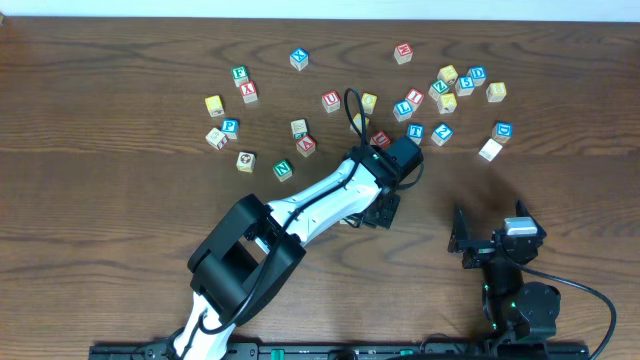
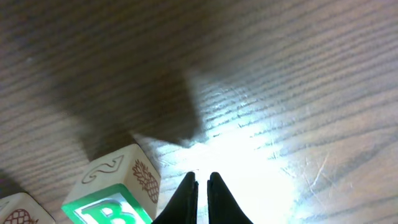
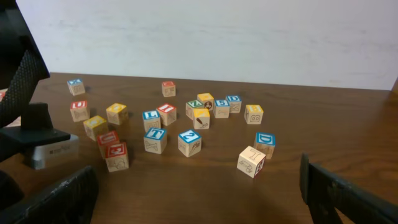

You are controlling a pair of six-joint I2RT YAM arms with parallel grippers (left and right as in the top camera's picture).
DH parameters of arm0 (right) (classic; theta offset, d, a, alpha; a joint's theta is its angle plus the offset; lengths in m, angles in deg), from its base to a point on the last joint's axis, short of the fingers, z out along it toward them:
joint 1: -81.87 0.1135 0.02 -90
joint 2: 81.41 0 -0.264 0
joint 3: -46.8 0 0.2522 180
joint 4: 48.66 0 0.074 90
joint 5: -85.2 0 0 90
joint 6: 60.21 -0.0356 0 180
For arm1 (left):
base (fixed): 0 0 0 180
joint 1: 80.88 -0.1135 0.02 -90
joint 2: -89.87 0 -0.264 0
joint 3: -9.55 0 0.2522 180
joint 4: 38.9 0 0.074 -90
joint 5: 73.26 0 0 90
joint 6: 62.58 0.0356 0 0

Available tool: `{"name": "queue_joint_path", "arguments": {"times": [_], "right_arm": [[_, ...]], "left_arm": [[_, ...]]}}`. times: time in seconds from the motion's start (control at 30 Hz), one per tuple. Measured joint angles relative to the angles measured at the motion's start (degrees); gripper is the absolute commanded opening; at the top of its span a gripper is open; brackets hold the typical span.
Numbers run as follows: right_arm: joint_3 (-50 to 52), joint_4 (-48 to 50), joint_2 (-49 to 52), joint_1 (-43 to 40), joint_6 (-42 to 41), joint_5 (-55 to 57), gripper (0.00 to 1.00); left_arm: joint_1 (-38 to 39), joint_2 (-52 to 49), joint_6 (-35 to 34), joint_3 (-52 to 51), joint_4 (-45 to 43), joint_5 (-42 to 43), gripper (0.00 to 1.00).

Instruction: Spell out ROBOT

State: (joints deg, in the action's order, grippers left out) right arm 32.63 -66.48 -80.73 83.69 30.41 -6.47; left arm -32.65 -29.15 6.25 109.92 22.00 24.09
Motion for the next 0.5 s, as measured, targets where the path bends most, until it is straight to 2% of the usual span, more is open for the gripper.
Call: {"name": "queue_joint_path", "arguments": {"times": [0.5], "right_arm": [[0.00, 0.02, 0.00, 0.00, 0.00, 0.00, 0.99]], "left_arm": [[0.00, 0.00, -0.22, 0.00, 2.12, -6.43, 0.08]]}}
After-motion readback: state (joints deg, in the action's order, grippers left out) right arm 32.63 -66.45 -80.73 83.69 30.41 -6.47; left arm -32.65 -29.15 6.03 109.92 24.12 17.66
